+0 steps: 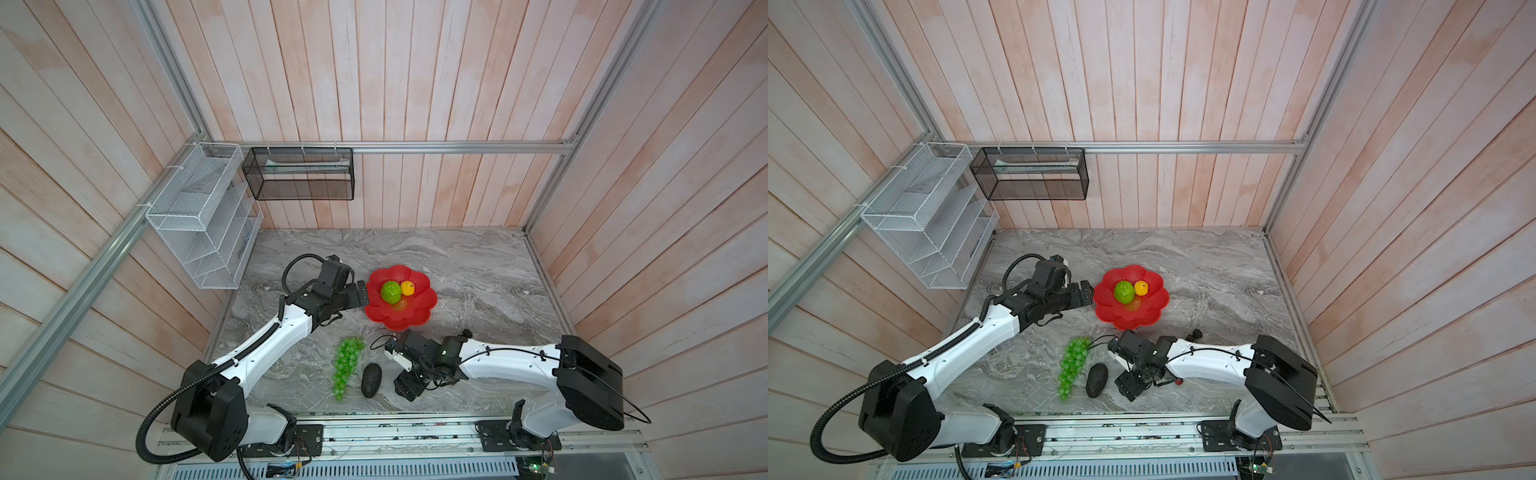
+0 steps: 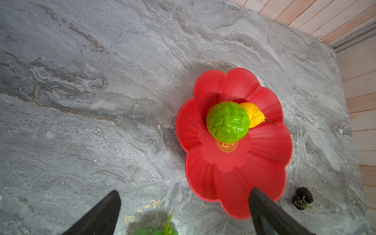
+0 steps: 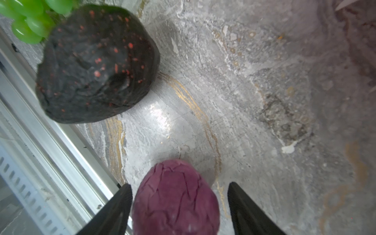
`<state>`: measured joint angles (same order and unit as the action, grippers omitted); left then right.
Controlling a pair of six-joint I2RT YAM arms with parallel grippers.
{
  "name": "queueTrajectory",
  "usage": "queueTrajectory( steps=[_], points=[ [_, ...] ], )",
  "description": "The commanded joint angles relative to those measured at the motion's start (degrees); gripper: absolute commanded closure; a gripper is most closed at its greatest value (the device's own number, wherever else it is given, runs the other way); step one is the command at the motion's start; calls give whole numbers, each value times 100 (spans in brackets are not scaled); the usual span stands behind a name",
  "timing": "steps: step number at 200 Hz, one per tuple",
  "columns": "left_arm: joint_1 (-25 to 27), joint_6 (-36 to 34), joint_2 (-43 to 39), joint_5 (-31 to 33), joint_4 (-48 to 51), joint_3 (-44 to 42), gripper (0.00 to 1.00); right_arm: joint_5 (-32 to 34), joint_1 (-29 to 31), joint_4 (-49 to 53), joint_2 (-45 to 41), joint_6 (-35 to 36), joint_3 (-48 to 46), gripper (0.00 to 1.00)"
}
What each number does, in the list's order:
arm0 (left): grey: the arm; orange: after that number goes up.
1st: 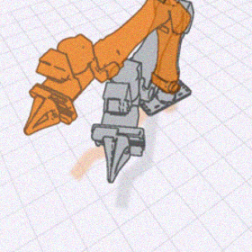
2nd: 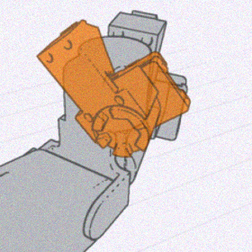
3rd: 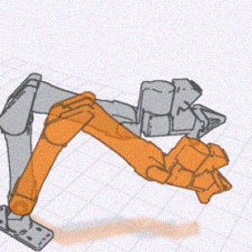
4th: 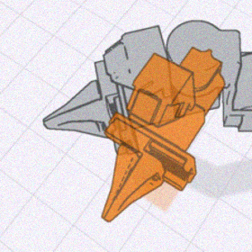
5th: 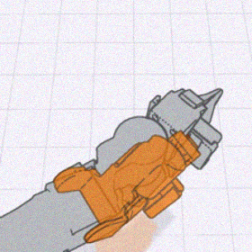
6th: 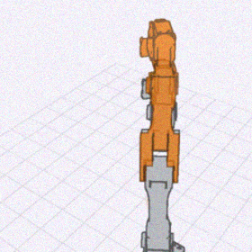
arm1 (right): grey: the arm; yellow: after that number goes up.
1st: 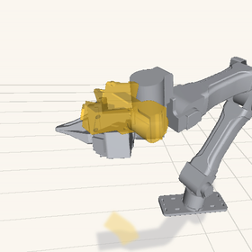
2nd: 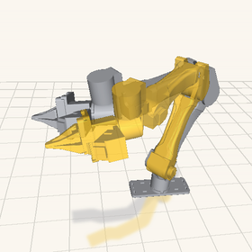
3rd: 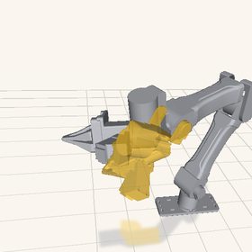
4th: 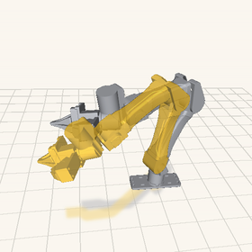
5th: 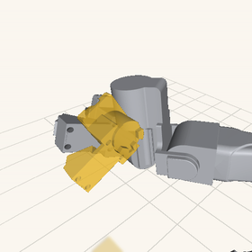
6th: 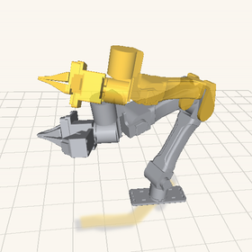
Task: Place and organize the fake fruits in the fruit bowl
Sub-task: 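Open the left gripper and withdraw while the right gripper reaches toward the purple fruit, then grasp the purple fruit with the right gripper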
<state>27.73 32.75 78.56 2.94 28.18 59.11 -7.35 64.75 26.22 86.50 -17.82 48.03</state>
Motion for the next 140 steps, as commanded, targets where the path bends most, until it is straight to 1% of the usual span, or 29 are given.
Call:
queueTrajectory(
  steps=[1,37,75,116,140],
  points=[
    [-39,-39,87,-92,-92,94,0,185,36,244,-227,17,208,24],
    [-39,-67,63,-65,-50,116,0,287,37,452,-288,-71,299,23],
    [-47,-42,19,-80,-59,74,0,481,122,357,-319,-151,209,23],
    [-48,-23,10,-92,-20,39,0,646,119,125,38,66,300,23],
    [-48,-23,-24,-74,37,47,0,546,120,-66,220,113,330,26]
  ],
)
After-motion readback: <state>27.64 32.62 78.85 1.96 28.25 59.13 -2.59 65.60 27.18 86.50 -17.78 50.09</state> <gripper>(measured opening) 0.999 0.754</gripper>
